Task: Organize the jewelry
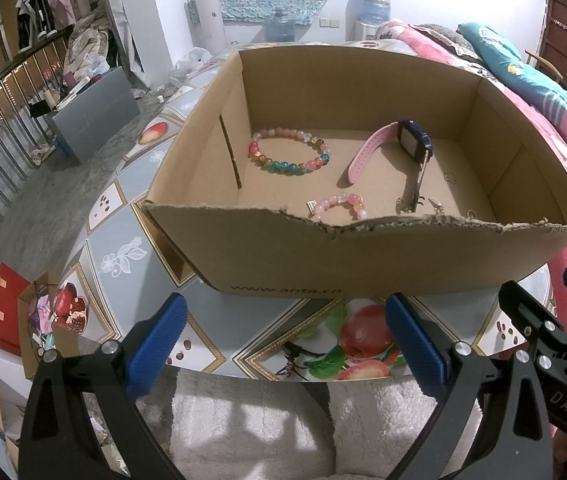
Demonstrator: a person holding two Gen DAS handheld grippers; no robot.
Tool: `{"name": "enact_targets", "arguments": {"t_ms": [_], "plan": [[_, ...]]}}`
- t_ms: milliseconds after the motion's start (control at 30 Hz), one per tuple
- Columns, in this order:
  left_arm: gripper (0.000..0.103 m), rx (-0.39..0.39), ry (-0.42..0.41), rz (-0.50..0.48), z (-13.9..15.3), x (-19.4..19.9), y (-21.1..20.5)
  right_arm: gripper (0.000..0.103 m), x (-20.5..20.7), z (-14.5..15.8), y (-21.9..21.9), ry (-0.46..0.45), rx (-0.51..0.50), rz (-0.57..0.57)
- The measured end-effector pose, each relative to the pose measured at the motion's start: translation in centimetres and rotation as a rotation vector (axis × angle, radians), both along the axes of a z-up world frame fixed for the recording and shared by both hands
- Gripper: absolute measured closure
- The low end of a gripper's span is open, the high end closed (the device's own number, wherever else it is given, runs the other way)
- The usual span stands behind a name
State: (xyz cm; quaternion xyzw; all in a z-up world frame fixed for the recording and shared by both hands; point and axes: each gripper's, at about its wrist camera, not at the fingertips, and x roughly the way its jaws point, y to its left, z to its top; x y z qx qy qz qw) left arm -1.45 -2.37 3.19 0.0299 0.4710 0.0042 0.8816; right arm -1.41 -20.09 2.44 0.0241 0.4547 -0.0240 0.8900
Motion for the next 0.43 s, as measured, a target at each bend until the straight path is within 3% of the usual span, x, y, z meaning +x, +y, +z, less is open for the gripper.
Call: {"name": "enact_targets", "arguments": {"t_ms": [433], "plan": [[0.006, 0.0, 0.002, 0.0, -0.01, 0.01, 0.02, 0.008, -0.06, 0.01, -0.03, 0.001, 0.002, -0.002]]}}
